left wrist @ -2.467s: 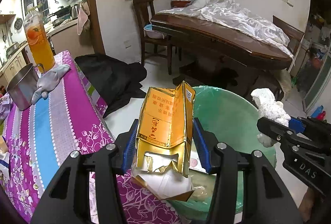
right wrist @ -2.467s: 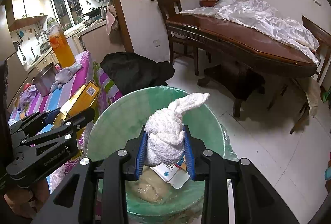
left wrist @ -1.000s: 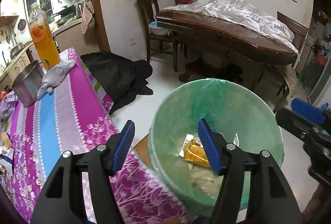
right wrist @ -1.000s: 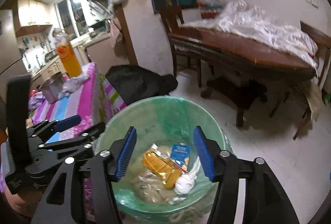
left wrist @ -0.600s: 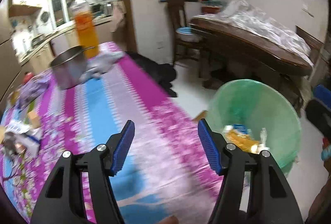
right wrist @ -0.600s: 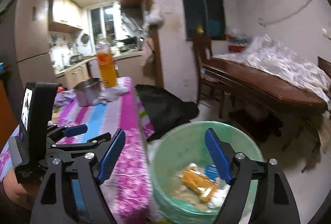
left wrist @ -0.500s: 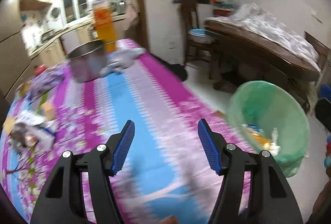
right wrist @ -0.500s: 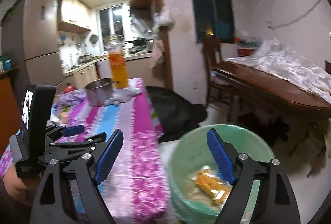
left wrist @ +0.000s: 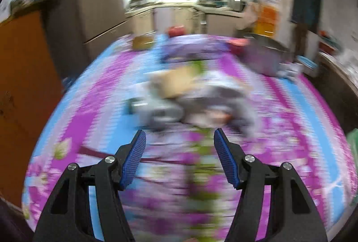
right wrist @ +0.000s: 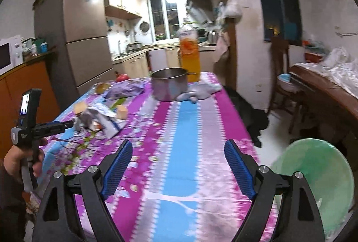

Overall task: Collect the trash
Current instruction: 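Move both tools back to the table and grasp the clear plastic lid with the left tool, then carry the clear lid with the left tool while the right tool carries the alcohol-wipes packet to the bin, then open the left tool to drop the lid while the right tool drops the wipes packet, then move both open tools back over the cluttered table, then grasp the yellow sponge with the left tool while the right tool grasps the white-orange wrapper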

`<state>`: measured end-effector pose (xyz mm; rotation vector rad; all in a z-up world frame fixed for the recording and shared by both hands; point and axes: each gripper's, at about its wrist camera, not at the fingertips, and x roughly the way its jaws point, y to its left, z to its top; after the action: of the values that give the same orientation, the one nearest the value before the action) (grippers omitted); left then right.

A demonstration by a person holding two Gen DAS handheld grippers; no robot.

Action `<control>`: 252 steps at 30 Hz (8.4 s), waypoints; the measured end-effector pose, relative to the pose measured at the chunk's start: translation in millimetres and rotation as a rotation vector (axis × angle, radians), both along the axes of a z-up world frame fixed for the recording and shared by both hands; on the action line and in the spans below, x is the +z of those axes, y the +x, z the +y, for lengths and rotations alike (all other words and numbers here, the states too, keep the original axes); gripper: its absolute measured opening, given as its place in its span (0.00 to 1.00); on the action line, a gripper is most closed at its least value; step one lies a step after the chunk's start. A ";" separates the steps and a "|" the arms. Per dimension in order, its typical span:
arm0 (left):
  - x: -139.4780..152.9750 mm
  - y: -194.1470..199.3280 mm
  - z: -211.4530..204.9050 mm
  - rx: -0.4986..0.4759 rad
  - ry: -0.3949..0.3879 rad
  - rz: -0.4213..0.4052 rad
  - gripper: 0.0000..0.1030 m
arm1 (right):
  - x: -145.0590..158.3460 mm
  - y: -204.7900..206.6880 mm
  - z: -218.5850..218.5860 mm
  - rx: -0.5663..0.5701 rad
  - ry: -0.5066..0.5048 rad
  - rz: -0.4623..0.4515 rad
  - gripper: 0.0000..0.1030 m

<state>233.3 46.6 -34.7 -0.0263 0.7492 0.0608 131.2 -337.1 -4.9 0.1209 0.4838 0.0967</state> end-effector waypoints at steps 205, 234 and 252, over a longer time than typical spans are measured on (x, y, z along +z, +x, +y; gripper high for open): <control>21.4 7.4 -116.4 -0.244 -0.098 -0.024 0.60 | 7.1 23.1 -33.8 -0.018 -0.030 0.089 0.73; -7.6 71.8 8.9 -0.202 -0.133 -0.057 0.43 | -43.1 188.4 123.8 0.348 -0.049 0.210 0.51; -1.8 52.4 52.8 -0.101 -0.235 -0.105 0.42 | -53.9 264.9 207.5 0.501 -0.101 0.205 0.44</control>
<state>285.7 99.3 -36.5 -0.2139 0.6490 -0.1245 396.1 -129.6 -58.8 -0.0930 0.7149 0.5536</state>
